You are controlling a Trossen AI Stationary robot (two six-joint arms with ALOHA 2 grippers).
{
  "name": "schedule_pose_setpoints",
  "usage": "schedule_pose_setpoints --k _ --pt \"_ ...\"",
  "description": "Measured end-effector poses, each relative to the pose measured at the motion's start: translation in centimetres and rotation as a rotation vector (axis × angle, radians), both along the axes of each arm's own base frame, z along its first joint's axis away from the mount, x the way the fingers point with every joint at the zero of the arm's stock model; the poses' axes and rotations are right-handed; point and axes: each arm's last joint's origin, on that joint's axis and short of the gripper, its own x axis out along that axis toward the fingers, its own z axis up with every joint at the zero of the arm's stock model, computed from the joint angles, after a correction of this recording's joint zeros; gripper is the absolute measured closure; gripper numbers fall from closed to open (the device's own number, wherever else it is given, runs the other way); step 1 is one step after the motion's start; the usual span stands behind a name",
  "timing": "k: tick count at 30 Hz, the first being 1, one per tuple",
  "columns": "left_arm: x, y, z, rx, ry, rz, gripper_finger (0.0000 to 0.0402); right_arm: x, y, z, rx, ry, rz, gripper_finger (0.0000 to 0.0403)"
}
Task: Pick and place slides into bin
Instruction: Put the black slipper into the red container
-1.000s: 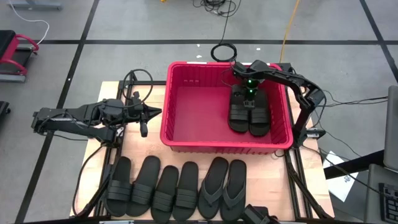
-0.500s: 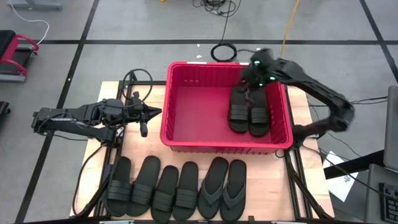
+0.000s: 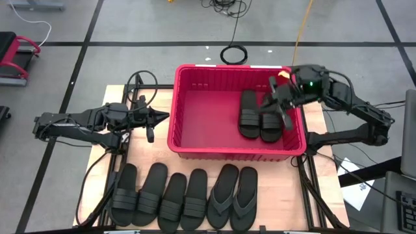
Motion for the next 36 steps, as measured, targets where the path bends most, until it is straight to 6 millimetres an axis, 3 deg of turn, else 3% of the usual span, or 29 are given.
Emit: schedule_pose_setpoints --k 8,16,23,30,36 --pt "0.2 0.0 1.1 0.012 -0.116 -0.017 0.0376 1.1 2.4 -4.3 0.121 0.05 0.205 0.0403" --pt "0.3 -0.3 1.1 -0.007 -0.112 -0.112 0.0376 1.5 4.6 -5.2 0.183 -0.145 0.282 0.0403" --pt "0.1 -0.8 0.2 -0.143 -0.034 -0.265 0.0376 5.6 8.5 -7.7 0.231 -0.035 0.222 0.0403" --pt "0.0 -1.0 -0.3 -0.16 0.025 -0.328 0.0376 8.5 13.2 -6.6 0.302 0.082 0.311 0.0387" --pt "0.0 -1.1 -0.3 -0.163 0.023 -0.346 0.0376 6.7 15.2 -4.5 0.301 0.369 0.293 0.0348"
